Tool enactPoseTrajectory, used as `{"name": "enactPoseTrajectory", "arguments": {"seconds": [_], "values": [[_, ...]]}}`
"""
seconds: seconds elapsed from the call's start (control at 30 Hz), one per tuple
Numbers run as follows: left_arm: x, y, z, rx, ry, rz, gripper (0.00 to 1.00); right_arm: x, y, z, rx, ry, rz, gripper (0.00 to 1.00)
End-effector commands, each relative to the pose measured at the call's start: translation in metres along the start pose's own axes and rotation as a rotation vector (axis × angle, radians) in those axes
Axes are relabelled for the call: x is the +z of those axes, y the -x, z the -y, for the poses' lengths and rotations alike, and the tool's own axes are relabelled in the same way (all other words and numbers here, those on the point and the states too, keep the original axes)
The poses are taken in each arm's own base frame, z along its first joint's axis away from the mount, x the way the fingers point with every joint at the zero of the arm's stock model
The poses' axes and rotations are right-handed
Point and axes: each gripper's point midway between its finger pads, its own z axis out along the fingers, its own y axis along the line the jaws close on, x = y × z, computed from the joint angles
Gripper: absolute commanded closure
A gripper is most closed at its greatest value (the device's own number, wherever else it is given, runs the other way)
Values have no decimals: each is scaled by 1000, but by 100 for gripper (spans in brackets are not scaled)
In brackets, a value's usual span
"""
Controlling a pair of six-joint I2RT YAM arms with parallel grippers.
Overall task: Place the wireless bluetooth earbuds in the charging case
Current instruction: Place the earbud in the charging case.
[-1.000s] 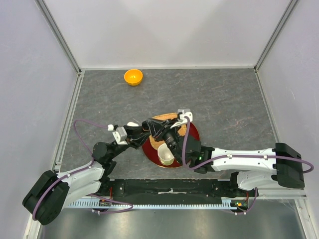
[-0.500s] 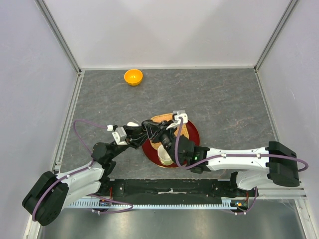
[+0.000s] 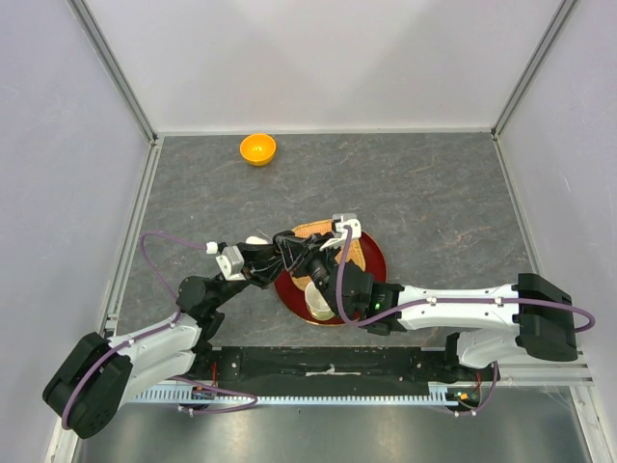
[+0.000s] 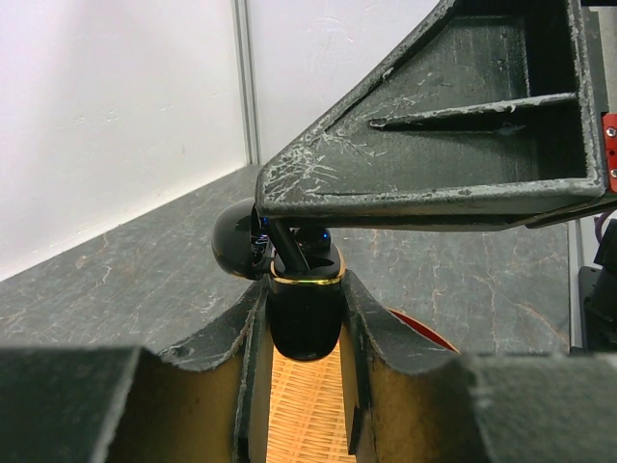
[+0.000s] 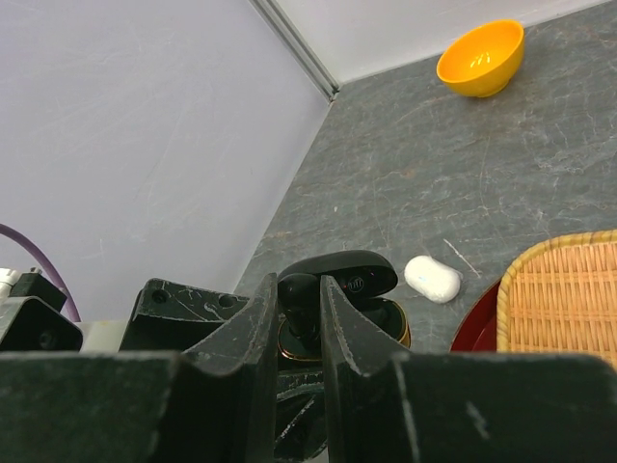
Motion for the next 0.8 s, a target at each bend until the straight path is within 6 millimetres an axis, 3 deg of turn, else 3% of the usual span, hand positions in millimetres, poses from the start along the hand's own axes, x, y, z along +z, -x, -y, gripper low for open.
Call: {"name": "enactPoseTrajectory", "arguments": {"seconds": [0.0, 0.3, 0.77], "values": [[1, 91, 11, 140, -39, 344, 98, -1, 3, -12, 37, 21, -17, 100], [-4, 96, 6, 144, 7, 366, 98, -6, -11, -11, 27, 38, -92, 100], [-6, 95, 3, 141, 27, 368, 98, -12, -14, -10, -21, 46, -137, 100]]}}
